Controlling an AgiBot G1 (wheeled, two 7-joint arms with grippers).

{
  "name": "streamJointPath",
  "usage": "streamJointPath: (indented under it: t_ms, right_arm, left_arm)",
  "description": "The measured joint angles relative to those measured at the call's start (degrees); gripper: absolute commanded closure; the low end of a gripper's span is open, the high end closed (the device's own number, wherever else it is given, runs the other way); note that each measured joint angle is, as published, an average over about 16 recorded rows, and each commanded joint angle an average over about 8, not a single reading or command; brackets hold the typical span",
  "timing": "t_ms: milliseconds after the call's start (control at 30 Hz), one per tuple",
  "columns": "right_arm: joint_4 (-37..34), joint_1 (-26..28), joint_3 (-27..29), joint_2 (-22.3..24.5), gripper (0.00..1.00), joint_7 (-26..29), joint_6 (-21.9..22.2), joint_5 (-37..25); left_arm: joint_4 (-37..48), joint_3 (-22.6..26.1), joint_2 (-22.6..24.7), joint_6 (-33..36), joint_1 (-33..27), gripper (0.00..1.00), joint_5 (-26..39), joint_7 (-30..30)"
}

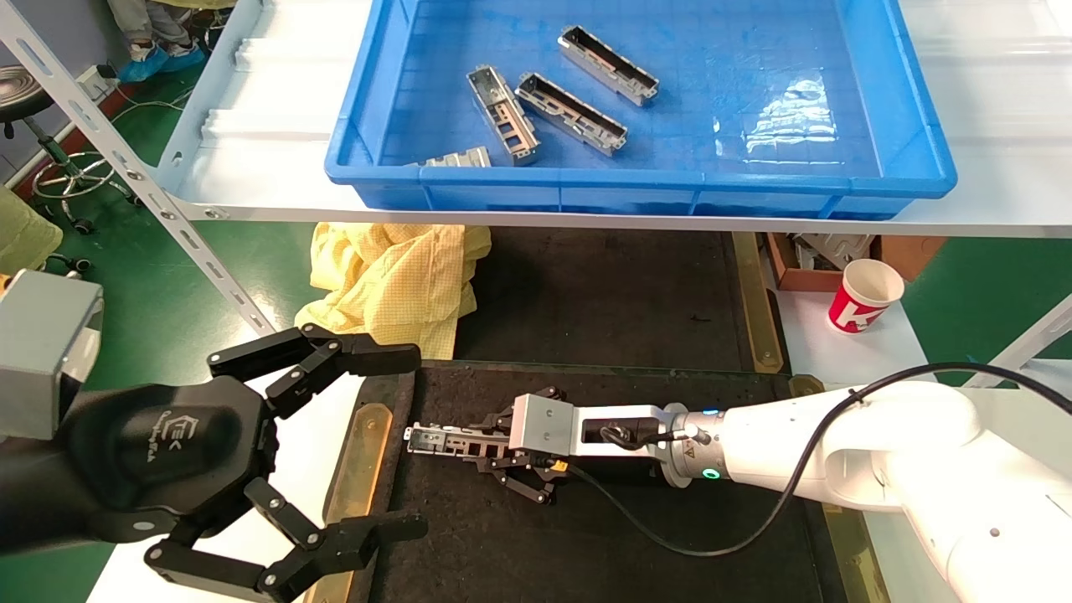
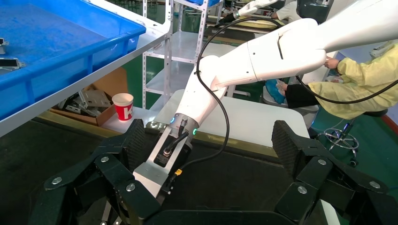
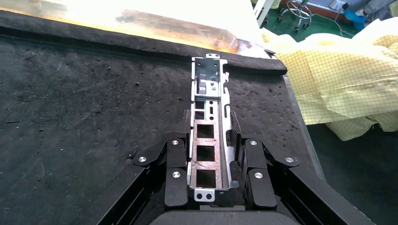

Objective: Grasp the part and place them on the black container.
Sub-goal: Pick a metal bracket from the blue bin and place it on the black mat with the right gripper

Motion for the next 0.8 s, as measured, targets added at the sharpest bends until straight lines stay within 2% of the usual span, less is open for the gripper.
streamJointPath:
  t_ms: [200, 267, 300, 467, 533, 567, 800]
  right_arm:
    - [0.89, -0.34, -1.69, -0.05, 1.0, 0.23, 0.95, 0.76]
    - [1.24, -0.42, -2.27, -0.06, 0.94, 0.23, 1.31, 1.02]
    - [1.42, -0.45, -2.56, -0.07, 0.84, 0.22, 1.49, 1.16]
    - [2.24, -0.5, -4.01, -0.1, 0.22, 0.16, 2.46, 1.94]
    - [2.52, -0.48, -4.56, -0.1, 0.03, 0.13, 2.84, 2.3]
    - [2.66, -0.45, -4.83, -0.1, 0.0, 0.09, 3.0, 2.48]
    - [3.17, -0.1, -6.55, -0.05, 0.0, -0.33, 3.63, 3.98]
  left_arm:
    - [0.0, 0.0, 0.0, 0.0, 0.0, 0.0, 0.0, 0.0]
    - [0.0, 0.0, 0.0, 0.0, 0.0, 0.0, 0.0, 0.0]
    - [0.0, 0.0, 0.0, 0.0, 0.0, 0.0, 0.0, 0.0]
    - [0.0, 0.0, 0.0, 0.0, 0.0, 0.0, 0.0, 0.0]
    - [0.0, 0.0, 0.0, 0.0, 0.0, 0.0, 0.0, 0.0]
    - [0.0, 0.0, 0.0, 0.0, 0.0, 0.0, 0.0, 0.0]
    - [0.0, 0.0, 0.0, 0.0, 0.0, 0.0, 0.0, 0.0]
